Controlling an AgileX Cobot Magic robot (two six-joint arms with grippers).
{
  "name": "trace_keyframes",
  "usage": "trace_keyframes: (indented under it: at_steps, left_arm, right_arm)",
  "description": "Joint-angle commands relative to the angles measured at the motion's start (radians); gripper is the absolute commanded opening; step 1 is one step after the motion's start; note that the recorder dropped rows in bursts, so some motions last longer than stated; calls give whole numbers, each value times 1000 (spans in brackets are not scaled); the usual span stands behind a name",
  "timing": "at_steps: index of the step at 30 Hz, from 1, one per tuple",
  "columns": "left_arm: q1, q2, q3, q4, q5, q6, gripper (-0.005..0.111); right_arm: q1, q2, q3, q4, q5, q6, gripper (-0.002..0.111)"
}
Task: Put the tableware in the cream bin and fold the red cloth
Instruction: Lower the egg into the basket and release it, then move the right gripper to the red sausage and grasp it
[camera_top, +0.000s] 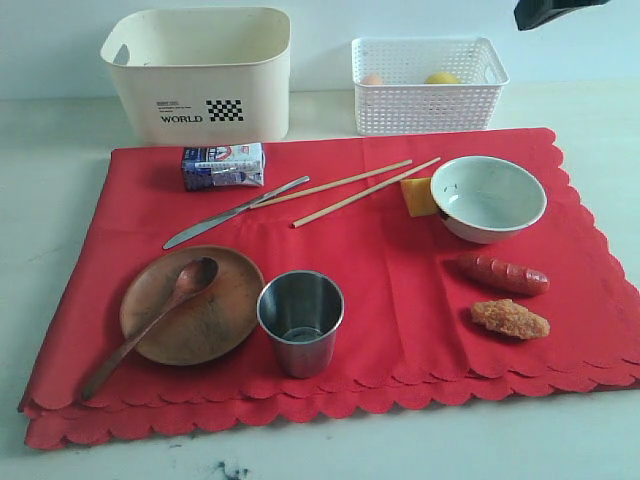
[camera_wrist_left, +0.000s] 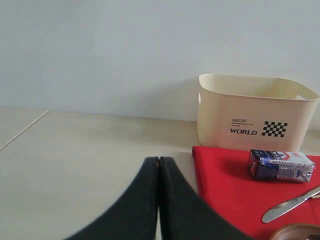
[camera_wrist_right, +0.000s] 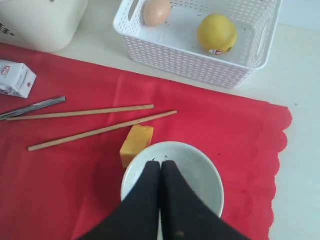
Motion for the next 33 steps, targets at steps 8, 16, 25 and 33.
trace_keyframes:
  at_steps: [8,16,25,33]
  left_arm:
    - [-7,-7,2,0,-3,0,2]
    - [-7,-7,2,0,-3,0,2]
    - [-7,-7,2,0,-3,0,2]
    - [-7,-7,2,0,-3,0,2]
  right_arm:
    - [-3,-306,512,370,-346,-227,0]
    - [-3,-377,793,584,-409,-436,0]
    - [-3,-363,953,586,-627,-439,20]
    - [-3,-208,953,586,-719,-486,55]
